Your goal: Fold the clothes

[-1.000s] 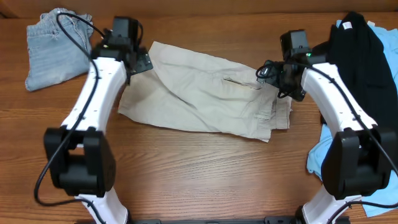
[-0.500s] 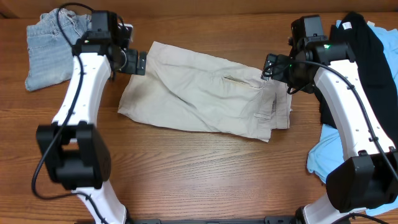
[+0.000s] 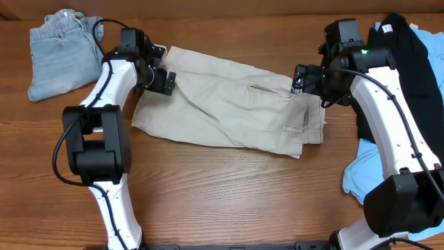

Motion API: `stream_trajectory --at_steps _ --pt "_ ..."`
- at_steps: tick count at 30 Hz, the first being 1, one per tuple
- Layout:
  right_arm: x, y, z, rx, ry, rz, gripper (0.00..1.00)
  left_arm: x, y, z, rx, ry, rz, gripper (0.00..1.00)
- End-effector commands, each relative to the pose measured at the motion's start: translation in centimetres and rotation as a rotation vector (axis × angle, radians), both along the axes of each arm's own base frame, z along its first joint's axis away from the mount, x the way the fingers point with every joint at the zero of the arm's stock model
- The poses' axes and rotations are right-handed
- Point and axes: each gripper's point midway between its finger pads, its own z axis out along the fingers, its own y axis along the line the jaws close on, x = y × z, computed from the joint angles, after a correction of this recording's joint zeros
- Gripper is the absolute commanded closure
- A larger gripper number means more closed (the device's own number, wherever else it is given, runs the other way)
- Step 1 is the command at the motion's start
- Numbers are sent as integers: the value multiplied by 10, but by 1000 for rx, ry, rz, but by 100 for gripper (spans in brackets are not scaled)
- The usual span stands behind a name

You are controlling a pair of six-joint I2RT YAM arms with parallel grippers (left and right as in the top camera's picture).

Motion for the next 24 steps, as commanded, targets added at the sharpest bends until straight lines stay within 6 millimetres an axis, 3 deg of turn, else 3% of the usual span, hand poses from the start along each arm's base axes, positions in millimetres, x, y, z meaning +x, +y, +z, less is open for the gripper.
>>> stream_trajectory --at_steps 1,9,13,14,16,18,19,24 --pt "-3 4 0 9 6 12 0 2 -5 -15 -14 13 -28 1" --pt "-3 6 0 19 6 15 0 -9 -19 -51 -51 90 -54 2" --pt "0 6 0 26 -1 -9 0 -25 -41 -51 -127 151 -94 26" --pt "1 6 1 31 -3 -23 0 -29 -45 -51 -136 165 -99 36" --pt "4 7 2 40 -15 -43 0 -40 -52 -53 -139 209 -111 69" --pt "7 7 3 44 -23 -55 0 -47 -56 -53 -139 236 -116 91" --pt "7 7 3 45 -25 -57 0 -48 -58 -54 -141 246 -107 96" --pt "9 8 3 48 -33 -56 0 -47 -58 -53 -171 275 27 96"
